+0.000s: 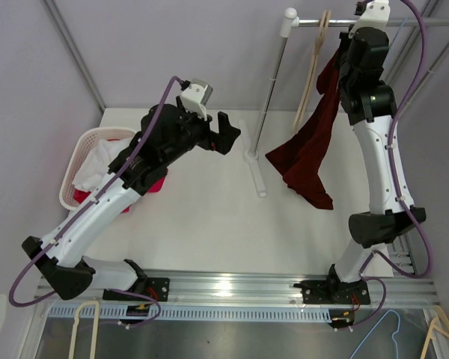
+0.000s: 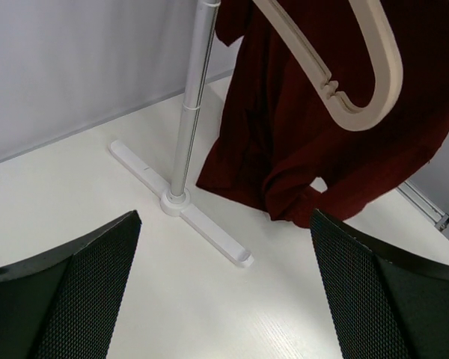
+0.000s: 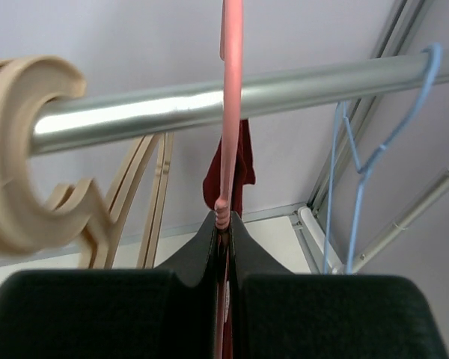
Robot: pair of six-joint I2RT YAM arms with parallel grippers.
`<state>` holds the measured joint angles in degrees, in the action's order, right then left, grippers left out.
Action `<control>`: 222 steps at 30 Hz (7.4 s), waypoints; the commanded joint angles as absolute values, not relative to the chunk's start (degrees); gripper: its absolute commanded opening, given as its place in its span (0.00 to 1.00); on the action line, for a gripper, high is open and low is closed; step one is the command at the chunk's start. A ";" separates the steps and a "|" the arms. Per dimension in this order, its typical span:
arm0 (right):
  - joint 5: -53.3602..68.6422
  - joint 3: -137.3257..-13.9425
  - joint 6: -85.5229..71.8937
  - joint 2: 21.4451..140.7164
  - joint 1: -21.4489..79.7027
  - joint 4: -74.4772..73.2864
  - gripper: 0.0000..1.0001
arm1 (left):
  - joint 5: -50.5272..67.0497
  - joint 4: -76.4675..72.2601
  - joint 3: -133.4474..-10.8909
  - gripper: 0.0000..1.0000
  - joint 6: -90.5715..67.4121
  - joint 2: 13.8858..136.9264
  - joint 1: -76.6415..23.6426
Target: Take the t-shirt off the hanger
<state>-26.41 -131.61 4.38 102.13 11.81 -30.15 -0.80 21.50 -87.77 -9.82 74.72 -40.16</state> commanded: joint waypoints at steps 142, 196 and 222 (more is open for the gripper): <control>-1.32 -118.74 -5.01 99.58 1.14 -14.06 0.00 | 0.80 37.71 -130.80 0.01 -34.72 88.18 24.96; -2.73 -110.92 -12.57 72.60 1.32 -17.14 0.99 | 15.66 57.91 -102.65 0.37 -27.43 111.63 21.01; 4.29 -108.02 -13.44 73.74 7.47 -21.70 0.99 | 2.98 51.08 -107.07 0.99 -23.29 71.48 8.97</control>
<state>2.09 -109.32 -12.47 73.69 6.00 -19.64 0.73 53.56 -109.95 -24.93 76.66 10.61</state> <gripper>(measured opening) 0.993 0.994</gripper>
